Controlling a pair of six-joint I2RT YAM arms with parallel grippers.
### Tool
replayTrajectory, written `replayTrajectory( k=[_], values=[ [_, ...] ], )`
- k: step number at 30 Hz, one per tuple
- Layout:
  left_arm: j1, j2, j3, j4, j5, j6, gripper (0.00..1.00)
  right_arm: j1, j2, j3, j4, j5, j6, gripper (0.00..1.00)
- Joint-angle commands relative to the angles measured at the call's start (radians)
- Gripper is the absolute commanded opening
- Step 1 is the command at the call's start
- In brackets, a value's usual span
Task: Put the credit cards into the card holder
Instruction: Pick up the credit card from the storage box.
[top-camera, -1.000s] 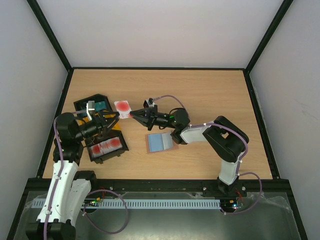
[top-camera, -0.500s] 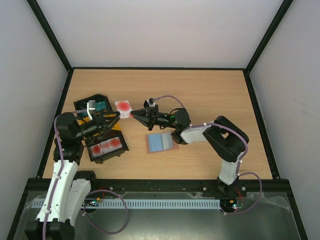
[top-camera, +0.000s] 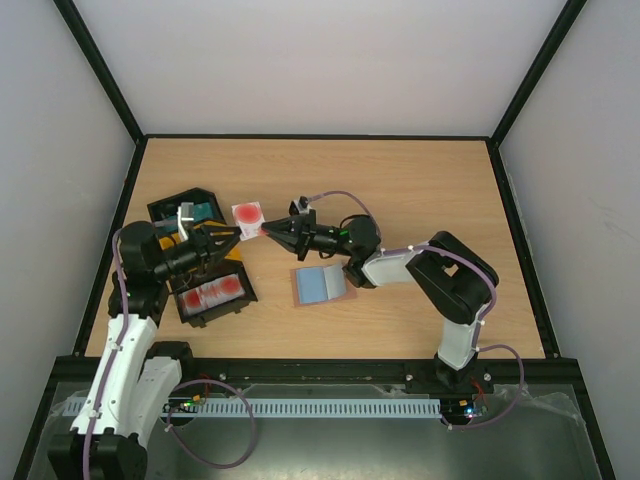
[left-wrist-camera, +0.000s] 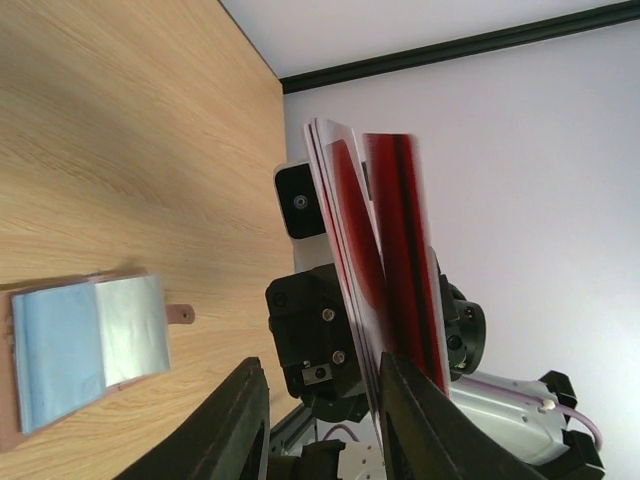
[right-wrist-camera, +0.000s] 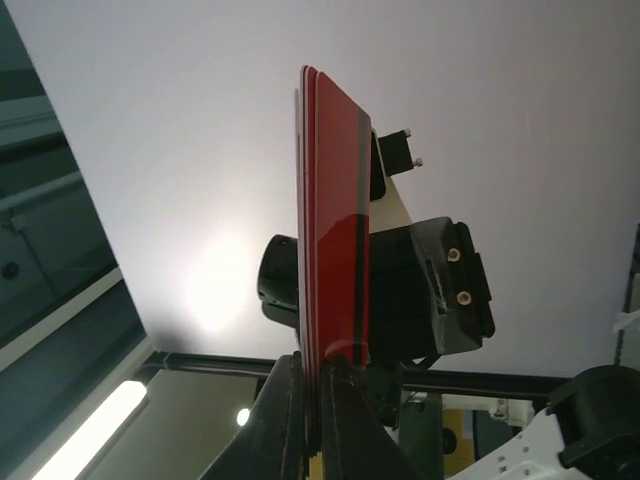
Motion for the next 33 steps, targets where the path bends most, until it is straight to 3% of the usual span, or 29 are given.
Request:
replayTrajectory(
  k=[1,5,9,15,33],
  values=[
    [-0.047,0.038,-0.002,-0.115,-0.002,0.063,0.32,0.037,-0.077,0.033,-0.056,-0.061,-0.13,0.02],
    [-0.079,0.05,0.009,-0.133,-0.009,0.093,0.34,0.047,-0.119,0.052,-0.258,-0.073,-0.281,0.02],
    [-0.088,0.044,0.009,-0.118,-0.012,0.085,0.31,0.05,-0.126,0.055,-0.301,-0.064,-0.316,0.02],
    [-0.083,0.008,-0.004,-0.089,-0.065,0.027,0.04,0.044,-0.127,0.021,-0.291,-0.007,-0.315,0.02],
    [-0.021,-0.027,0.051,-0.143,-0.048,0.054,0.03,-0.025,-0.211,-0.079,-0.332,0.126,-0.423,0.02]
  ],
)
